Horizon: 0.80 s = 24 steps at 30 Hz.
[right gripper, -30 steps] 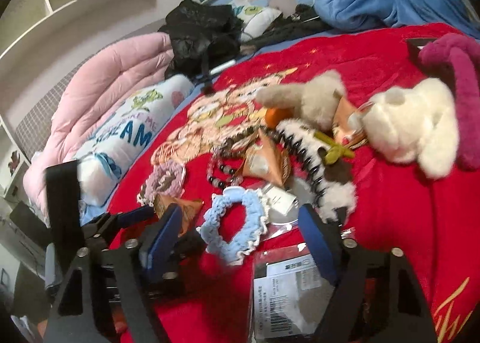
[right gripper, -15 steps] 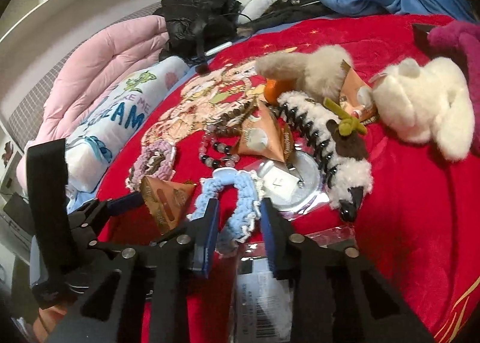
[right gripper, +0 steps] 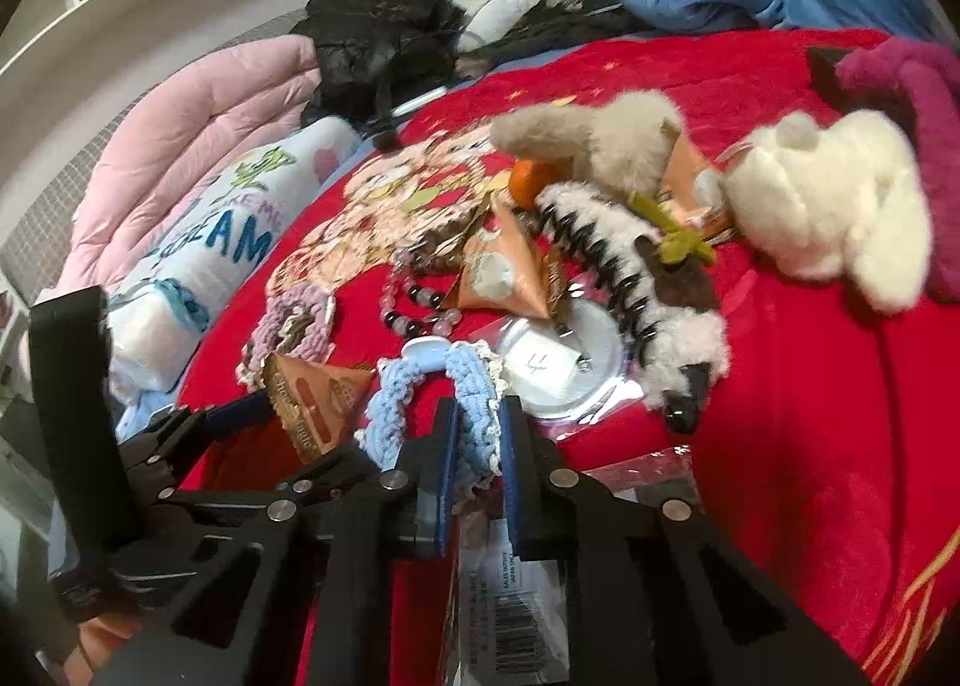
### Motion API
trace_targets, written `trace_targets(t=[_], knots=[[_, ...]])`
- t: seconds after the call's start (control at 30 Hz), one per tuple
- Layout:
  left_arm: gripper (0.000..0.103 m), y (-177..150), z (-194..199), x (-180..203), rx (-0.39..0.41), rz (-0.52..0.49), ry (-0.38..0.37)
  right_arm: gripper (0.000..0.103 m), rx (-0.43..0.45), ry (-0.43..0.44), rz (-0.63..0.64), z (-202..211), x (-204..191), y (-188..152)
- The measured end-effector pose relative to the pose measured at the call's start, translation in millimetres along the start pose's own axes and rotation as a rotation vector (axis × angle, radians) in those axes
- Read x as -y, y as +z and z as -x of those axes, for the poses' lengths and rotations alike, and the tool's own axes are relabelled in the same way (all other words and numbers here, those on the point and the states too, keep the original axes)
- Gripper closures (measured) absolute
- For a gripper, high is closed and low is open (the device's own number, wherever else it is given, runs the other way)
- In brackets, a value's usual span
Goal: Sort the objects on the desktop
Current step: 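Lift the pyramid packet with the left gripper while the right lifts the blue scrunchie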
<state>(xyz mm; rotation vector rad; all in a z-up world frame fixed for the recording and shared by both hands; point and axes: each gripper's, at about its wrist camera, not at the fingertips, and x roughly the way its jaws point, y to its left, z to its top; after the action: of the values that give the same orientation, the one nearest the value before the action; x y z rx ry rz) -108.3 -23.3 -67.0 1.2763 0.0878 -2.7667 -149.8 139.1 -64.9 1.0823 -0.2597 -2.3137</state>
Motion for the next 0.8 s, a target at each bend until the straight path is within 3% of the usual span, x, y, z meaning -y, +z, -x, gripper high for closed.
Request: trace_targets(t=[0.17,0.47,0.8], knots=[[0.052,-3,8,3,0.029,-0.018,-0.047,0.091,0.046,-0.031,-0.026,10,2,-2],[0.062,-11,23,-2,0.059,-0.002,-0.103,0.091,0.060,-0.029,-0.062,19,6,-2],[0.062,-24,45,6,0.109,-0.044,-0.126,0.091,0.070,-0.028,-0.019,25,-10,-7]])
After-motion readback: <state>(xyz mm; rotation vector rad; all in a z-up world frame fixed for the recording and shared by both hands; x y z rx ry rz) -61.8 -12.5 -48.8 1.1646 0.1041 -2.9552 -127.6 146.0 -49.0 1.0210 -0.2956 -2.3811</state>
